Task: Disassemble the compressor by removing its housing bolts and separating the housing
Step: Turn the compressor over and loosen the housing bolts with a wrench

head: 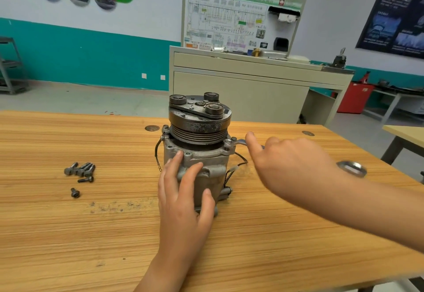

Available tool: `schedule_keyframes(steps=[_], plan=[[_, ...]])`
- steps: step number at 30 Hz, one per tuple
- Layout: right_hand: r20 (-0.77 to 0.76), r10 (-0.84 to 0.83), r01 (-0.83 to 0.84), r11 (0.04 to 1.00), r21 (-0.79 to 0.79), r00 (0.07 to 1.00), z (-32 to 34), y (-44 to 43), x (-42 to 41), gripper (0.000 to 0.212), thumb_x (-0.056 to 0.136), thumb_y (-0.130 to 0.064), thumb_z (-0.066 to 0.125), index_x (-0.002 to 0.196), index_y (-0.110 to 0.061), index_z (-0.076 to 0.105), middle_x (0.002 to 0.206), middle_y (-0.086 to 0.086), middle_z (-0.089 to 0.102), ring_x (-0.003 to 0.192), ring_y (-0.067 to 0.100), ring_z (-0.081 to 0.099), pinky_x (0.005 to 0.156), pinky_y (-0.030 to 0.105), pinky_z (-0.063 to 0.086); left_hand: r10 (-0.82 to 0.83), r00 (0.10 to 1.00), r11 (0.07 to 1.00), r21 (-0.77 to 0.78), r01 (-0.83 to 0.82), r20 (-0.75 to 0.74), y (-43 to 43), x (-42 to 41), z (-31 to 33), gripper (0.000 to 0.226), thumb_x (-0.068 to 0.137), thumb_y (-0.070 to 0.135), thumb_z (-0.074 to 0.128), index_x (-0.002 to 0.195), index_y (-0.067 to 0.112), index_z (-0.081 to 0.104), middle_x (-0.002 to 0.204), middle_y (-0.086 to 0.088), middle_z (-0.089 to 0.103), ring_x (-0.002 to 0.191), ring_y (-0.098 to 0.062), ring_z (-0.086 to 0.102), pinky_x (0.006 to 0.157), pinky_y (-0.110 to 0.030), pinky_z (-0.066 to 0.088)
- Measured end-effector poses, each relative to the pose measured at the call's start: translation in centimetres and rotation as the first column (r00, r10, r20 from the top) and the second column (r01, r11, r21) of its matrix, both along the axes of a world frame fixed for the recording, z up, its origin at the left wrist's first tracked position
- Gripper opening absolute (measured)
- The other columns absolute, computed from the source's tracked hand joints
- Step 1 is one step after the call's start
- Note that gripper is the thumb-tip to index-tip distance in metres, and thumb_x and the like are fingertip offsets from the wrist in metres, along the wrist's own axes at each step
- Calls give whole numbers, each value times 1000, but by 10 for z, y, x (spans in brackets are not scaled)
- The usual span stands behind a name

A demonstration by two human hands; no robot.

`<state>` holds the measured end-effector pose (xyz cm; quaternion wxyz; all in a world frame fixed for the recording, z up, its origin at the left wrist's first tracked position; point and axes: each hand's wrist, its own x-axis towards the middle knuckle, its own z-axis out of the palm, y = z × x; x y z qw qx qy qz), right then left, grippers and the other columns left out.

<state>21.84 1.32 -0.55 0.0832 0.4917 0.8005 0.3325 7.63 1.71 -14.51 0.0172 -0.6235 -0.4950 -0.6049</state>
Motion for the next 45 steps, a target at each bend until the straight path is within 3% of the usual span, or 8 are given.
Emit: schedule_keyframes(steps=[4, 9, 14, 20, 25, 29, 36, 45], plan=[[96, 57, -60, 998, 26, 994, 15, 25, 18, 45, 92, -6, 36, 134, -12, 21, 68, 3, 33, 54, 19, 37, 44, 26, 26, -11, 1000, 1000, 1, 11, 22, 1, -2, -1, 43, 83, 28, 44, 121, 12, 54, 140, 9, 26, 133, -26, 29, 104, -47, 28], [-103, 299, -279, 945, 169, 949, -7, 77, 26, 31, 75, 11, 60, 104, 0, 57, 81, 16, 64, 69, 29, 62, 60, 33, 45, 9, 1000, 1000, -21, -8, 11, -1, -6, 1, 44, 84, 29, 42, 123, 13, 53, 137, 11, 31, 131, -19, 30, 102, -58, 33], [-337, 579, -440, 801, 405, 743, -33, 107, 14, 22, 71, 18, 61, 85, 3, 68, 81, 15, 68, 73, 28, 67, 70, 37, 52, 36, 998, 999, -24, -37, -42, -1, -10, 3, 40, 82, 30, 41, 122, 26, 42, 137, 6, 33, 128, -18, 32, 97, -65, 32], [-753, 531, -267, 847, 460, 389, -25, 66, 23, 35, 88, -6, 53, 122, -2, 56, 65, 1, 56, 52, 14, 46, 51, 24, 37, 20, 1000, 1000, 10, -19, -20, 0, -5, 0, 43, 83, 29, 41, 126, 23, 38, 142, 7, 29, 132, -19, 27, 101, -59, 32], [-647, 282, -217, 959, 180, 709, -28, 11, 32, 36, 92, -18, 51, 128, -16, 53, 59, 2, 59, 48, 25, 53, 43, 29, 35, -15, 999, 1000, 12, 15, -32, 0, -2, 0, 47, 86, 28, 40, 132, 21, 34, 148, 5, 26, 136, -21, 23, 102, -64, 30], [-502, 45, -15, 998, 63, 864, -29, 3, 30, 46, 97, -31, 31, 141, -38, 18, 74, -3, 57, 67, 24, 51, 50, 29, 28, -17, 1000, 1000, -9, 17, -19, 0, -5, 2, 47, 86, 29, 39, 132, 24, 34, 146, 4, 29, 135, -18, 26, 102, -63, 31], [-308, -98, 106, 994, 7, 946, -15, 6, 7, 59, 92, -9, 39, 143, -24, 14, 58, -3, 29, 50, 18, 28, 40, 26, 17, -22, 1000, 999, 24, 23, -17, 0, -9, 1, 42, 89, 28, 38, 131, 26, 40, 145, 9, 32, 134, -8, 26, 105, -45, 25], [-116, -97, 94, 995, -36, 989, -16, -13, -28, 64, 86, 4, 34, 141, 10, 1, 101, 15, 55, 45, 12, 26, 36, 23, 22, -18, 1000, 999, 34, 19, -22, -1, -7, 4, 42, 86, 26, 41, 128, 21, 39, 143, 3, 35, 132, -19, 31, 104, -50, 31]])
